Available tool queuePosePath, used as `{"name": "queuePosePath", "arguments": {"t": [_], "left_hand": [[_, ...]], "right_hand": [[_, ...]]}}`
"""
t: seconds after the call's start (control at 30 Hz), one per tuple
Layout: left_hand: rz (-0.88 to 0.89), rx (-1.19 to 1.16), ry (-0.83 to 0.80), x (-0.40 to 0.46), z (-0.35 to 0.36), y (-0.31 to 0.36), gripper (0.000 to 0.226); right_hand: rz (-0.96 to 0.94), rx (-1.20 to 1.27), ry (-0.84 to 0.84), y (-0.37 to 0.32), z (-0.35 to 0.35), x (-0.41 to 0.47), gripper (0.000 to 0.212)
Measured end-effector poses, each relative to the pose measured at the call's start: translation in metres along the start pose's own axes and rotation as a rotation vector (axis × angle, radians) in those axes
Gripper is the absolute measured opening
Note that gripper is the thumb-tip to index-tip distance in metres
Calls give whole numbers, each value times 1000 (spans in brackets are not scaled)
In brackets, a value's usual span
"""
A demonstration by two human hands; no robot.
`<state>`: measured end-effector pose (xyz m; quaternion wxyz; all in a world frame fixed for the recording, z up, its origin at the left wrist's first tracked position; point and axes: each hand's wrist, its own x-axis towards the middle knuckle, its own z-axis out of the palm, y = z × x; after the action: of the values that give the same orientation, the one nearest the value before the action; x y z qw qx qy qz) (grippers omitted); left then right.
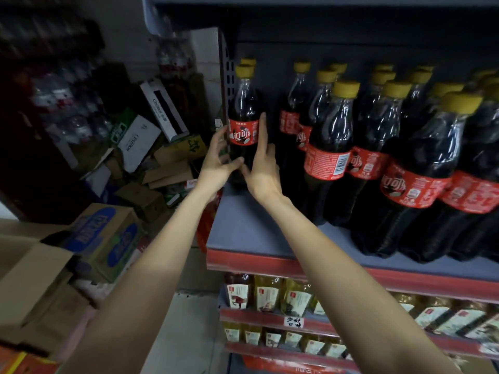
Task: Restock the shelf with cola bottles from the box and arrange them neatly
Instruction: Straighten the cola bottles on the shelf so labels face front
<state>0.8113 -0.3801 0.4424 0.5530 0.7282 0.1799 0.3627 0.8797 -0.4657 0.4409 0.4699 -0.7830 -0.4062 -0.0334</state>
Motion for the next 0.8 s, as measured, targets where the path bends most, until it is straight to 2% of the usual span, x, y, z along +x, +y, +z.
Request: {"name": "queuePosePath", "arguments": {"t": [0.37,0.4,0.47,0.53,0.57,0.63,0.7,0.8], "left_hand": [[-65,-114,-45,11,6,-4,76],[-53,-133,-17,9,8,-3,76],[22,-159,139,-1,14,2,69],[162,-174,333,-15,22,10,54],[230,-189,364,-23,27,13,47],[299,-205,250,-32,39,20,37],[265,-154,15,-29,53,24,37],[165,-3,-215,-11,72,29,53]], "right_hand": [[26,13,-7,2,4,10,100],[16,11,-11,0,2,7,99],[-35,-9,8,-5,-6,-6,94],[-101,-15,95,-7,-19,-28,79],[-141,-6,163,-7,-27,-42,68],[-211,43,326,-3,-44,-74,48],[-212,55,474,3,-57,-100,36],[-167,-32,609,15,-66,-117,30]]}}
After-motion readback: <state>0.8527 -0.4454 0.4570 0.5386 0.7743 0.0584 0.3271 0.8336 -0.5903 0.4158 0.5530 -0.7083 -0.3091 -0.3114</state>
